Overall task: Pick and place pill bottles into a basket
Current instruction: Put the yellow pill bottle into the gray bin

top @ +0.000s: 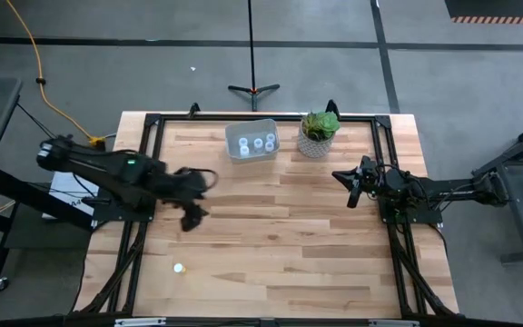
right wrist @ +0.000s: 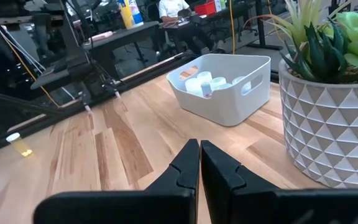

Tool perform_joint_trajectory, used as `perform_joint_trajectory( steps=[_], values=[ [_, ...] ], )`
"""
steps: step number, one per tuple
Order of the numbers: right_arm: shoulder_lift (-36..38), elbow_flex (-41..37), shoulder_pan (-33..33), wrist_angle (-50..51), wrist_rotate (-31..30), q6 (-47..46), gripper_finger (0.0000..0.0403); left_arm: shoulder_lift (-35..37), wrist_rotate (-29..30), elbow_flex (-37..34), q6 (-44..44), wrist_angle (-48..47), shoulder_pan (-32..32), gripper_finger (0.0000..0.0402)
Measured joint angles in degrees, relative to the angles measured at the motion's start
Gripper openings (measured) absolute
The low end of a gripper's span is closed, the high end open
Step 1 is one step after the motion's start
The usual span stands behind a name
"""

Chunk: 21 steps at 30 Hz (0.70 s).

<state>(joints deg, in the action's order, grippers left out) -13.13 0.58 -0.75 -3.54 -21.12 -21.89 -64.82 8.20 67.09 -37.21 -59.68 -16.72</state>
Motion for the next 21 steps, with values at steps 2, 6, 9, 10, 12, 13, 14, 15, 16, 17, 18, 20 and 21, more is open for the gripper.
perform_joint_trajectory(
  steps=[2, 6, 9, 10, 12, 13, 14, 15, 16, 17, 18, 20, 21],
  values=[
    [-0.02, 0.00, 0.00, -0.01, -0.21, -0.06, 0.0007, 3.60, -0.14, -0.65, -4.25, 0.01, -2.72, 0.0267],
    [-0.02, 0.00, 0.00, -0.06, -0.37, -0.15, 0.0007, 7.40, 0.24, -0.77, -5.74, 2.76, -8.26, 0.0239],
    [-0.02, 0.00, 0.00, -0.06, -0.41, -0.15, 0.0007, 7.40, -0.72, -0.79, -0.80, 2.74, -12.29, 0.0226],
    [-0.02, 0.00, 0.00, -0.07, -0.50, -0.15, 0.0007, 7.18, -1.19, -0.79, 1.06, 2.72, -13.37, 0.0223],
    [-0.04, 0.00, 0.00, -0.08, -0.55, -0.15, 0.0007, 6.33, -1.46, -0.79, 5.39, 3.20, -15.03, 0.0221],
    [-0.04, 0.00, 0.00, -0.08, -0.55, -0.15, 0.0007, 5.73, -1.53, -0.79, 7.80, 3.42, -15.57, 0.0221],
    [-0.04, 0.00, 0.00, -0.08, -0.59, -0.15, 0.0007, 5.02, -1.36, -0.80, 9.78, 3.71, -15.95, 0.0221],
    [-0.04, 0.00, 0.00, -0.08, -0.57, -0.17, 0.0007, 4.14, -0.83, -0.81, 10.97, 4.01, -16.07, 0.0222],
    [-0.04, 0.00, 0.00, -0.09, -0.65, -0.17, 0.0007, 3.25, -0.20, -0.81, 11.40, 4.17, -16.06, 0.0223],
    [-0.04, 0.00, 0.00, -0.11, -0.83, -0.17, 0.0007, 2.32, -0.15, -0.86, 11.51, 4.17, -15.99, 0.0223],
    [-0.04, 0.00, 0.00, -0.12, -0.93, -0.18, 0.0007, 1.33, -0.29, -1.22, 11.50, 4.28, -15.99, 0.0222],
    [-0.04, 0.00, 0.00, -0.12, -0.95, -0.19, 0.0007, -0.74, -2.67, -2.36, 11.47, 4.51, -15.94, 0.0222],
    [-0.04, 0.00, 0.00, -0.12, -1.01, -0.20, 0.0007, -1.64, -4.08, -3.04, 11.48, 4.71, -15.95, 0.0223]
  ],
)
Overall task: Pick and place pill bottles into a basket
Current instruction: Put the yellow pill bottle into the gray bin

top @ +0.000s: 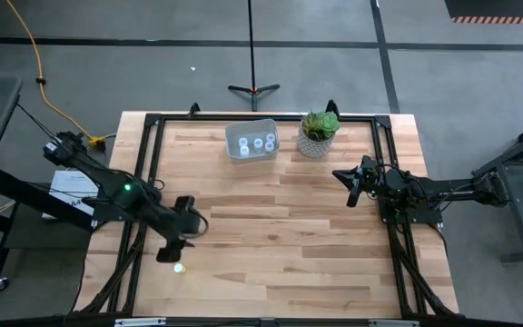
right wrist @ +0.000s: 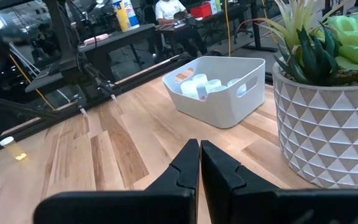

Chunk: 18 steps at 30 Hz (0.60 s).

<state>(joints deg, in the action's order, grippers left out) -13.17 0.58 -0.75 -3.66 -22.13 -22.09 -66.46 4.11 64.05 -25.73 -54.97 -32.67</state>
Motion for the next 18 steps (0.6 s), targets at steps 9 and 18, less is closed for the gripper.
perform_joint_trajectory(
  steps=[9, 18],
  values=[
    [0.00, 0.00, 0.00, 0.01, 0.00, -0.15, 0.0007, -3.26, -7.31, -9.25, -3.69, 3.47, -4.65, 0.0284],
    [0.00, 0.00, 0.00, 0.02, -0.20, 0.49, 0.0007, -4.28, -6.26, -14.78, -12.78, 12.90, -10.11, 0.0391]
  ],
)
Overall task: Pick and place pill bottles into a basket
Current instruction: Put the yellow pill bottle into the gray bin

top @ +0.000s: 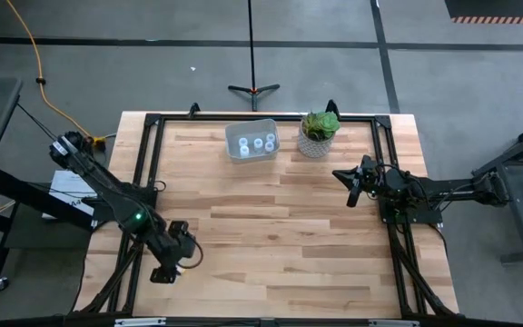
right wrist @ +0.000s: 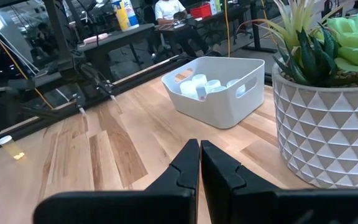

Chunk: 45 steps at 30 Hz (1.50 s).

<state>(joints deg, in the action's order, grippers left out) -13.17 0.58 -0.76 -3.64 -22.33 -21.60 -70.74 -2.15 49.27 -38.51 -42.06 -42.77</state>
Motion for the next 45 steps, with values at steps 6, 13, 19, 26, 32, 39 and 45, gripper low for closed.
perform_joint_trajectory(
  steps=[6, 13, 19, 26, 32, 39, 45],
  values=[
    [0.00, 0.00, -0.01, 0.00, -0.13, 1.08, 0.0007, -3.28, -0.22, -2.28, -2.39, 0.53, -3.06, 0.0391],
    [0.00, 0.00, -0.01, 0.02, -0.15, 1.09, 0.0007, -8.64, -0.21, -2.28, -2.33, 2.55, -3.46, 0.0374],
    [0.00, 0.00, -0.02, 0.02, -0.13, 1.09, 0.0007, -13.33, -0.87, -2.26, -2.50, 2.64, -3.46, 0.0362],
    [0.00, 0.00, 0.00, 0.02, -0.11, 1.09, 0.0007, -14.66, -1.48, -2.24, -2.46, 3.20, -3.38, 0.0337],
    [0.00, 0.00, 0.00, 0.02, -0.11, 1.09, 0.0007, -14.66, -1.85, -2.24, -2.47, 3.21, -3.38, 0.0294],
    [0.00, 0.00, -0.01, 0.02, -0.17, 1.10, 0.0007, -14.66, -3.33, -2.24, -2.50, 3.24, -3.35, 0.0242],
    [0.00, 0.00, -0.02, 0.02, -0.24, 1.11, 0.0007, -14.66, -3.83, -2.22, -2.50, 3.21, -3.35, 0.0196]
  ],
)
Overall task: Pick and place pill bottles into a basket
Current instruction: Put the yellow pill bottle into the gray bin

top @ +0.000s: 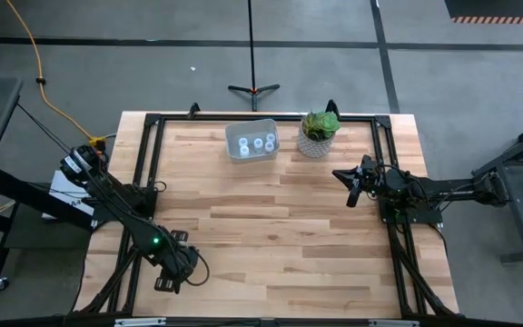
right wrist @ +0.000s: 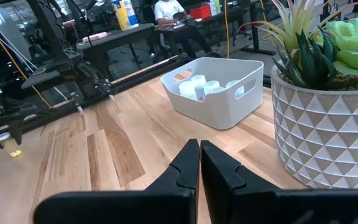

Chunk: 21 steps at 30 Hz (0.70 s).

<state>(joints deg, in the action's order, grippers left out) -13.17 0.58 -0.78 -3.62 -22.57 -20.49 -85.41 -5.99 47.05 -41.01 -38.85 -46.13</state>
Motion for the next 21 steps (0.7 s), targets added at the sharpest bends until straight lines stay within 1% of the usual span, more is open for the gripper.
perform_joint_trajectory(
  steps=[5, 8, 12, 15, 17, 19, 21],
  values=[
    [0.00, 0.00, 0.02, -0.02, -0.02, 0.00, 0.0007, 0.00, -1.05, 0.50, 0.00, -0.42, 0.84, 0.0154],
    [0.00, 0.00, 0.02, -0.02, 0.00, -0.95, 0.0007, 0.00, -4.01, 2.10, 1.10, -1.20, 3.11, 0.0135],
    [0.00, 0.00, 0.02, -0.02, -0.02, -1.53, 0.0007, 0.02, -4.85, 5.60, 6.59, -4.26, 8.04, 0.0136],
    [0.00, 0.00, 0.01, -0.01, -0.02, -1.26, 0.0007, 0.02, -2.55, 8.34, 11.69, -7.60, 12.31, 0.0159],
    [0.00, 0.00, 0.00, -0.02, -0.02, -1.45, 0.0007, 0.02, -2.13, 10.11, 16.21, -9.81, 15.78, 0.0171],
    [0.00, 0.00, 0.01, -0.02, 0.06, -1.57, 0.0007, 0.03, -2.28, 11.79, 21.46, -12.02, 19.67, 0.0173],
    [0.00, 0.00, 0.02, -0.01, 0.11, -1.62, 0.0007, 0.03, -2.19, 13.51, 27.03, -14.36, 23.75, 0.0164]
  ],
)
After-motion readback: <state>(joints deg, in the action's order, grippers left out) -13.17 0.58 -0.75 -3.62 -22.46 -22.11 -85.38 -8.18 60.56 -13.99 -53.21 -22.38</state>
